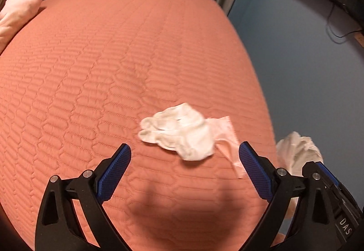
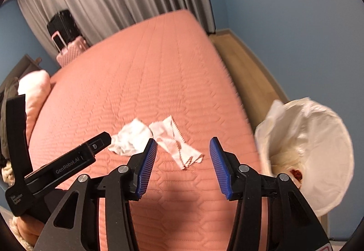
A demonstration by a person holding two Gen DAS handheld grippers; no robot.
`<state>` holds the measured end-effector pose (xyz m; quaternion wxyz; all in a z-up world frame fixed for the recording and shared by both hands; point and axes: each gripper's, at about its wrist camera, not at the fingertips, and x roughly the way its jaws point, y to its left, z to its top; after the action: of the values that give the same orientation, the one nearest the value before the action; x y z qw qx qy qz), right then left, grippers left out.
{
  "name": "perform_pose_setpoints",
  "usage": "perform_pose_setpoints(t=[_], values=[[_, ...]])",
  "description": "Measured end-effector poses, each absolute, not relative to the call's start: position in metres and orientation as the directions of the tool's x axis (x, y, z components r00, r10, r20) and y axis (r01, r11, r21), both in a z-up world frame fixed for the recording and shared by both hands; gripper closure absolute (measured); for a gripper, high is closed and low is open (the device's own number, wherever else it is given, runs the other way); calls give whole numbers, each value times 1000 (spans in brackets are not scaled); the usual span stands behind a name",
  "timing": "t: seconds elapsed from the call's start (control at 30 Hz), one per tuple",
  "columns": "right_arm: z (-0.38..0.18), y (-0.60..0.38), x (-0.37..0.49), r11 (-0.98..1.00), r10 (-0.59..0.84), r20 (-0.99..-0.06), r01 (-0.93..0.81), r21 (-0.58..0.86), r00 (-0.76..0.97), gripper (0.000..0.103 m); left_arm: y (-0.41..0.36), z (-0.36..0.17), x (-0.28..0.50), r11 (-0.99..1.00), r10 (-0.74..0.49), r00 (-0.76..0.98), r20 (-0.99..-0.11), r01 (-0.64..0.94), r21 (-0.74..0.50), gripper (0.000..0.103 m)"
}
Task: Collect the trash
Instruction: 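Move both open tools back to the last cloths on the bed, then grasp the white cloth with the left tool while the right tool grasps the pink satin cloth, then carry white cloth and pink satin cloth over the wastebasket and open both tools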
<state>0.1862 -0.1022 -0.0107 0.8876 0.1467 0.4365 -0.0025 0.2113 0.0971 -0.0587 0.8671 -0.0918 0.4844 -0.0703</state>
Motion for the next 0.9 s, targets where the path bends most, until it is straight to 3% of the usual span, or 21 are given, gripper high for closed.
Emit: perform_pose_setpoints(t=[0.43,0.7,0.8,0.9], values=[[-91,-59,258,972,132,-871,113,208,473,55,110,-118,261,973,-218,425,-878,22,-231,12],[-119,-52,276,971,126,-895,130,199,427,55,98,-129,265,973,-225,412,-883,56,-222,20],[-122,-52,274,973,120,-892,128,194,437,61,92,-129,264,973,-229,420,-878,77,-217,39],[-122,-53,272,974,118,-895,125,189,430,87,89,-126,260,962,-273,408,-871,123,-244,74]])
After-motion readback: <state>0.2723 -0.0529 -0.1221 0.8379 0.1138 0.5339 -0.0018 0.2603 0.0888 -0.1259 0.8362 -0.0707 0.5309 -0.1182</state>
